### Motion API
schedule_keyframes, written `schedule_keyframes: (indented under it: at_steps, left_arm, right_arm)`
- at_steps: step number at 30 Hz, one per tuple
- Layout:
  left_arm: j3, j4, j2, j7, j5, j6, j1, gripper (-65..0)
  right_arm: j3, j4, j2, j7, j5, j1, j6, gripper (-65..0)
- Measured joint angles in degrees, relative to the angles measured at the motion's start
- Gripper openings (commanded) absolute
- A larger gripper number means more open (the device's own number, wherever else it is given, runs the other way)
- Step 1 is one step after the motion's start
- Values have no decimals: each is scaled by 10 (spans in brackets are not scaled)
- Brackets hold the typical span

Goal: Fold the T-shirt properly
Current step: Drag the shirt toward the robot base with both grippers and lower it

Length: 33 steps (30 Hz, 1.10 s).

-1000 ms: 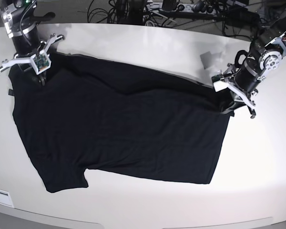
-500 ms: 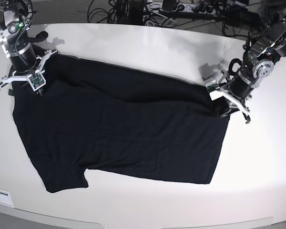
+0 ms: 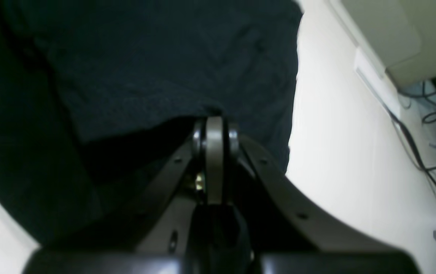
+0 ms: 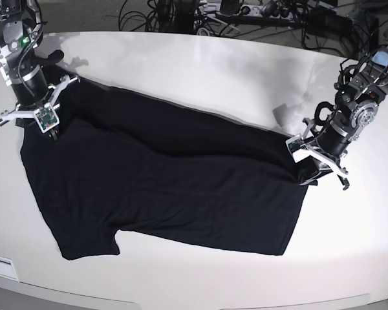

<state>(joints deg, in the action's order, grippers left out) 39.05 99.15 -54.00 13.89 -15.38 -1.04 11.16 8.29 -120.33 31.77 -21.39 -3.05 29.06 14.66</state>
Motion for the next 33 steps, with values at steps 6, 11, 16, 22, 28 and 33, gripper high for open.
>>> schedule_keyframes:
  at_steps: [6, 11, 16, 22, 28, 33]
  left_arm:
    - [0, 0, 0, 0, 0, 0, 0, -650]
    - [0, 0, 0, -6, 0, 0, 0, -650]
    - [0, -2, 19, -8, 28, -31, 8, -549]
    - [-1, -2, 56, 41, 95, -227, 56, -557]
    - [3, -2, 66, 57, 131, -107, 42, -650]
    - [1, -19, 68, 18, 122, -30, 49, -650]
  right_arm:
    - [0, 0, 35, 4, -43, -10, 24, -650]
    - [0, 0, 39, 4, -45, -10, 32, -650]
    - [-1, 2, 39, 19, -42, -16, 18, -559]
    - [1, 2, 43, -12, -56, -52, -132, -540]
    - [-3, 3, 23, -54, -107, -36, -45, -650]
    - [-2, 42, -5, -46, -110, -42, -6, -650]
